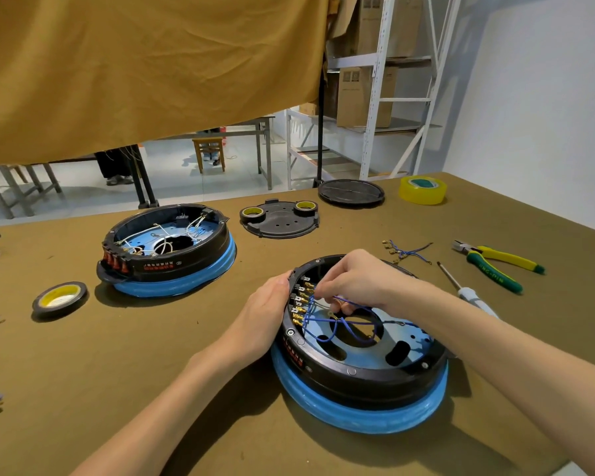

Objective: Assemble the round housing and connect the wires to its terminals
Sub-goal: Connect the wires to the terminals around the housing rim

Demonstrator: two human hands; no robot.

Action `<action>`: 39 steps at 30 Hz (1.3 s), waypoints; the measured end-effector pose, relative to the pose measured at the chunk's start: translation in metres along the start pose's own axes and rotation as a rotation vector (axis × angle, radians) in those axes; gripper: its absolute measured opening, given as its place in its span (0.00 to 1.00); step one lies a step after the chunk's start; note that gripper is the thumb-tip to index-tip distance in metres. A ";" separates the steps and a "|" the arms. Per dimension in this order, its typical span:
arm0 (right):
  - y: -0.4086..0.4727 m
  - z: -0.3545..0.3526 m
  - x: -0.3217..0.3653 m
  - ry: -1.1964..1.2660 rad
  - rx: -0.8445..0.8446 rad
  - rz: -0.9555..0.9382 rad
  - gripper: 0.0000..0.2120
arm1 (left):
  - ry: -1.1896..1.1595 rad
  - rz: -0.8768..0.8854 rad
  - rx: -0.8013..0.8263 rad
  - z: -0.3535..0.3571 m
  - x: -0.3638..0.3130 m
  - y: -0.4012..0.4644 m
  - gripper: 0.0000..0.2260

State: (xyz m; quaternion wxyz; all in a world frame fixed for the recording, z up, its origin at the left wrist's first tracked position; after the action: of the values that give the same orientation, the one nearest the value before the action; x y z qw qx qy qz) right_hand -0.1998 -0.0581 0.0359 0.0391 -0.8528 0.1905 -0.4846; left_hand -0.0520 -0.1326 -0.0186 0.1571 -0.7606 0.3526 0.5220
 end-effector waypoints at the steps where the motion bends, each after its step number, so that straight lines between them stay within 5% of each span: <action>1: 0.001 -0.001 0.001 0.040 0.013 0.015 0.05 | 0.005 0.004 0.004 0.000 -0.001 0.000 0.25; 7: 0.005 0.000 0.005 0.230 0.119 0.122 0.07 | 0.054 0.024 -0.019 -0.002 0.000 0.000 0.21; 21: 0.013 -0.002 0.005 0.203 0.173 0.149 0.07 | 0.081 0.009 -0.026 -0.003 0.002 0.002 0.22; 28: 0.011 -0.001 0.003 0.313 0.157 0.088 0.07 | 0.068 0.023 -0.026 -0.002 0.000 0.002 0.21; 39: 0.002 0.009 -0.001 -0.029 -0.022 -0.255 0.05 | 0.023 0.000 0.001 -0.001 -0.003 0.001 0.22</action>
State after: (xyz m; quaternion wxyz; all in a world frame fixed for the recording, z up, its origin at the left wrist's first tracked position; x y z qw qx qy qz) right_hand -0.1936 -0.0609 0.0298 -0.0293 -0.8774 0.0854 -0.4712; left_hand -0.0522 -0.1330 -0.0152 0.1534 -0.7664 0.3547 0.5131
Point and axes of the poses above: each hand's wrist, its own y-axis towards the middle knuckle, its own z-axis out of the palm, x = y × z, the point moved 5 cm from there along y, towards the middle knuckle, and after that the axes turned 2 degrees about -y, right-handed, at the moved point
